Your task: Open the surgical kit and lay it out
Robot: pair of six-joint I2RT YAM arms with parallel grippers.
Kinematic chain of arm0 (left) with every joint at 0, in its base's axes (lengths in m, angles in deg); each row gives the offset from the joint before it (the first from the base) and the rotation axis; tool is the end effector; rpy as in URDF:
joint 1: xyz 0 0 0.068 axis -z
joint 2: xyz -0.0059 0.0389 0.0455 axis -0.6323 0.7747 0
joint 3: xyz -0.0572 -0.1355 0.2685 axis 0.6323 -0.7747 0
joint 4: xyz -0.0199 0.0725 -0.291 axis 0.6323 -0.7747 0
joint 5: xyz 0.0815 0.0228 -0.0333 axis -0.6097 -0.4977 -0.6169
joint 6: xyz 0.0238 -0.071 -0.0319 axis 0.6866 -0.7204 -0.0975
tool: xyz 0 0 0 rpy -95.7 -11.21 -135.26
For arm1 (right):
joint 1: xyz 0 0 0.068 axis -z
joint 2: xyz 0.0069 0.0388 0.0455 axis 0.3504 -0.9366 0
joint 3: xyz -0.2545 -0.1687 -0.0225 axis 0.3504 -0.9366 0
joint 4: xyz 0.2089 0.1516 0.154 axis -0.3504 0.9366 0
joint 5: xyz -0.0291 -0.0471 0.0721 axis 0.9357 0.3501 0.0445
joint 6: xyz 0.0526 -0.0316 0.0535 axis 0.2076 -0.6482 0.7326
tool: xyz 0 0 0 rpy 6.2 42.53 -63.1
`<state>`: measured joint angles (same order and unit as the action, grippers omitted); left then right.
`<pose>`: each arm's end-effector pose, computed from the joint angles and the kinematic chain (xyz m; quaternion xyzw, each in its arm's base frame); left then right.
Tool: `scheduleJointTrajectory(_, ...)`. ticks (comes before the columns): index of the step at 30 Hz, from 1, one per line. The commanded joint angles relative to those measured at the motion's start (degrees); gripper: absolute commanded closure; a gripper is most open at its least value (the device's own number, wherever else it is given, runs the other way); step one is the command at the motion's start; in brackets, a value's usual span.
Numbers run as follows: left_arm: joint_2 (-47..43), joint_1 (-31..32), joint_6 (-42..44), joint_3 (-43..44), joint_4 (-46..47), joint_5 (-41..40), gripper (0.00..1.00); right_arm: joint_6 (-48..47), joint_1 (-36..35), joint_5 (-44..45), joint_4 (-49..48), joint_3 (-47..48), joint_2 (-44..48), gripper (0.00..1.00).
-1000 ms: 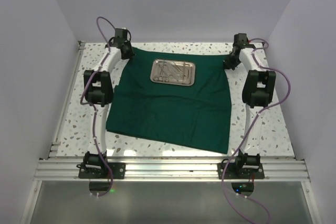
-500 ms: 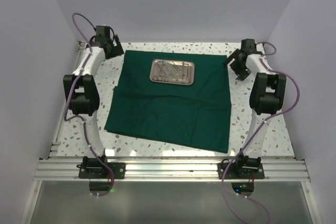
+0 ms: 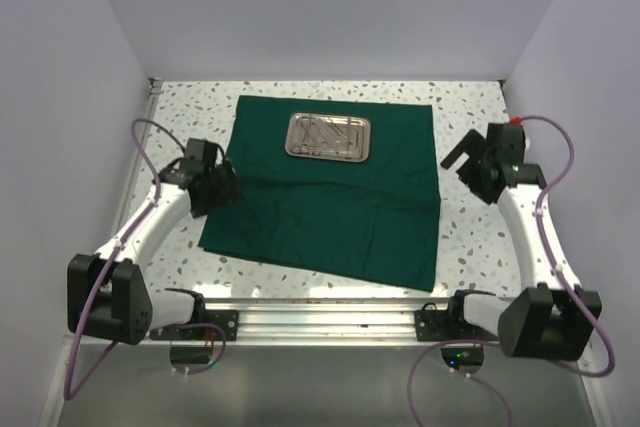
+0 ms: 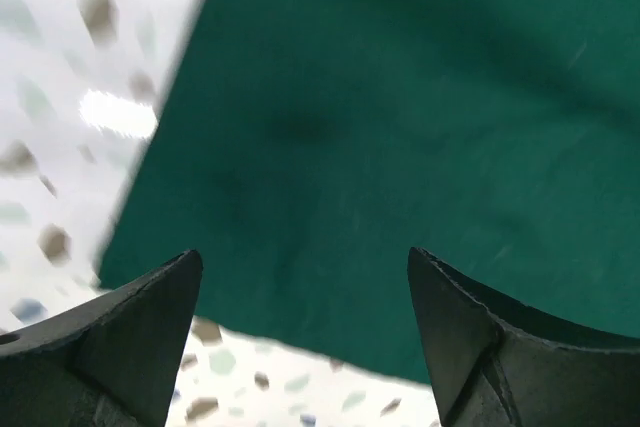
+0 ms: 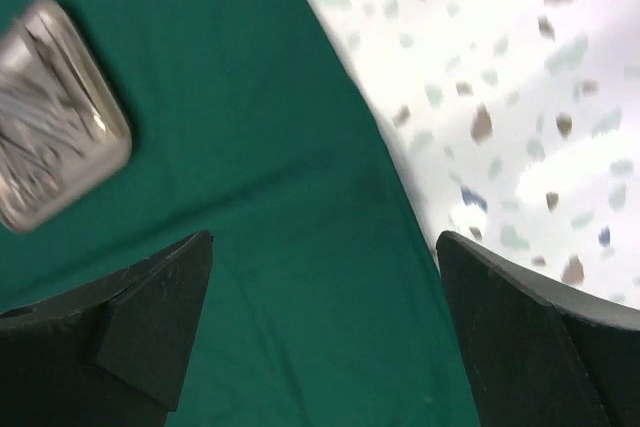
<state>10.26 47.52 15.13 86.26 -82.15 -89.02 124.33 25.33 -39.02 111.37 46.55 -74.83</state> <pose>0.3038 -0.0367 0.2376 -0.2315 0.9318 -0.0522 0.2746 0.3093 -0.0309 0.3067 0.3456 0.8637 0.0726 0.3596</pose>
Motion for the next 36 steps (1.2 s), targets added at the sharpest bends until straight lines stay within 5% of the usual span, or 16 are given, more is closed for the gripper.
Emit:
scheduleJointTrajectory(1,-5.17,4.0,-10.02,-8.67,-0.05,3.75,0.12,-0.21,-2.27,-2.06,8.61,-8.33,6.06,0.01)
scheduleJointTrajectory(5,-5.97,6.12,-15.74,-16.05,2.51,4.2,0.13,-0.47,-4.11,-1.44,11.96,-11.69,9.85,0.02)
scheduleJointTrajectory(19,1.41,14.03,-28.93,-19.31,-1.62,-3.63,0.3,0.32,-7.89,-2.06,18.74,-8.01,14.86,0.02)
scheduleJointTrajectory(25,3.69,16.66,-30.6,-26.0,2.07,-2.74,0.55,0.41,-9.39,-1.88,18.83,-7.22,14.78,0.02)
scheduleJointTrajectory(30,3.7,20.0,-31.75,-25.48,-0.03,-2.75,1.0,0.76,-10.09,-1.97,18.12,-7.04,14.16,0.02)
scheduleJointTrajectory(36,0.45,25.8,-33.06,-19.95,-10.72,-1.69,1.0,1.2,-10.88,-2.67,17.16,-6.08,13.55,0.02)
